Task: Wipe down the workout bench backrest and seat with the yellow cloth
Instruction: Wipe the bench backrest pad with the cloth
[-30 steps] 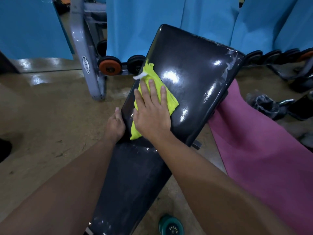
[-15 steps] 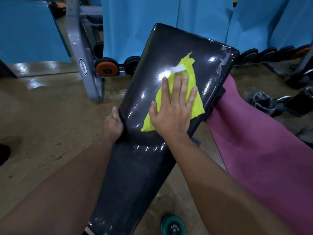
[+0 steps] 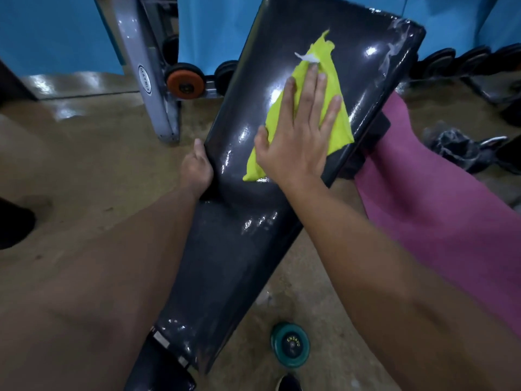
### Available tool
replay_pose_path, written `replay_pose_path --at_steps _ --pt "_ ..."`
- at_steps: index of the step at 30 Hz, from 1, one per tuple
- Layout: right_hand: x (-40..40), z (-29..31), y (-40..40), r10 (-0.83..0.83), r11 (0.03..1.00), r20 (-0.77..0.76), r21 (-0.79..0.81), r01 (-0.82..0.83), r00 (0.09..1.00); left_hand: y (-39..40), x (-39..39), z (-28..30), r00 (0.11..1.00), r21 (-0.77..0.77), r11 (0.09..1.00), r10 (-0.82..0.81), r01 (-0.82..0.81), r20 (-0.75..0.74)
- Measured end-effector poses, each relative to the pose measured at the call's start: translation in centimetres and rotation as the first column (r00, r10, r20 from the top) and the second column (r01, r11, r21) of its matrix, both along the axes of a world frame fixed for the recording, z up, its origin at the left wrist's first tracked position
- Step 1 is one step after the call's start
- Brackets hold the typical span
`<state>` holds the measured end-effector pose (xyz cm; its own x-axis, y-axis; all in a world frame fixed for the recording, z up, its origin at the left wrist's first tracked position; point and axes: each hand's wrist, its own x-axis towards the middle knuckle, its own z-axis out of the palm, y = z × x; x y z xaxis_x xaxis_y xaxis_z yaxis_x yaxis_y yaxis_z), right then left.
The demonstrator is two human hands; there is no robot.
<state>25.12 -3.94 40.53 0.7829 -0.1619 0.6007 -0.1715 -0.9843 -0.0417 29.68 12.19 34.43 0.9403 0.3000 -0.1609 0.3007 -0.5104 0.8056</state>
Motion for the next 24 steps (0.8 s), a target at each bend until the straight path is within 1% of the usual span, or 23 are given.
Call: replay_pose_path --at_steps 3,5,6,9,11,13,16,18,20,22,24 --pt "-1.3 -1.2 0.4 0.117 0.992 -0.062 -0.041 -0.119 0.991 0.3 0.2 -0.3 1.000 -0.025 1.000 -0.010 0.010 -0.004" --pt "-2.1 -1.8 -0.7 0.173 0.983 -0.036 -0.057 -0.175 0.984 0.4 0.2 -0.3 1.000 -0.028 0.999 -0.015 0.015 -0.001" --pt "-2.3 -1.8 -1.3 0.170 0.984 -0.002 -0.049 -0.170 0.985 0.5 0.2 -0.4 1.000 -0.032 0.999 -0.014 0.014 -0.002" --pt "-1.5 -0.9 -1.7 0.078 0.996 0.103 0.024 -0.081 0.992 0.5 0.2 -0.5 1.000 -0.036 0.999 -0.011 0.012 0.011" --pt "-0.9 -0.5 -0.9 0.047 0.997 0.115 0.060 -0.054 0.992 0.4 0.1 -0.6 1.000 -0.025 1.000 -0.012 0.012 0.023" --pt "-1.3 -1.1 -0.2 0.107 0.993 0.089 0.039 -0.111 0.990 0.4 0.1 -0.5 1.000 -0.030 0.999 -0.016 0.017 0.022" --pt "-2.9 -3.0 -1.1 0.237 0.971 0.046 -0.041 -0.235 0.970 0.4 0.0 -0.1 1.000 -0.015 0.999 -0.029 0.029 0.005" --pt "-3.4 -3.2 -2.6 0.213 0.977 0.103 -0.015 -0.213 0.972 0.4 0.0 0.0 0.999 -0.007 0.999 -0.033 0.033 -0.006" --pt "-3.2 -2.4 -3.3 0.129 0.989 0.160 0.047 -0.138 0.979 0.4 0.0 0.0 1.000 -0.004 1.000 -0.030 0.030 -0.004" --pt "-2.9 -1.8 -2.6 0.061 0.995 0.141 0.075 -0.072 0.988 0.3 0.0 -0.1 1.000 -0.002 1.000 -0.015 0.015 -0.008" --pt "-3.2 -1.9 -1.8 0.074 0.996 0.093 0.051 -0.079 0.993 0.2 0.1 -0.1 1.000 -0.017 1.000 -0.006 0.006 -0.010"
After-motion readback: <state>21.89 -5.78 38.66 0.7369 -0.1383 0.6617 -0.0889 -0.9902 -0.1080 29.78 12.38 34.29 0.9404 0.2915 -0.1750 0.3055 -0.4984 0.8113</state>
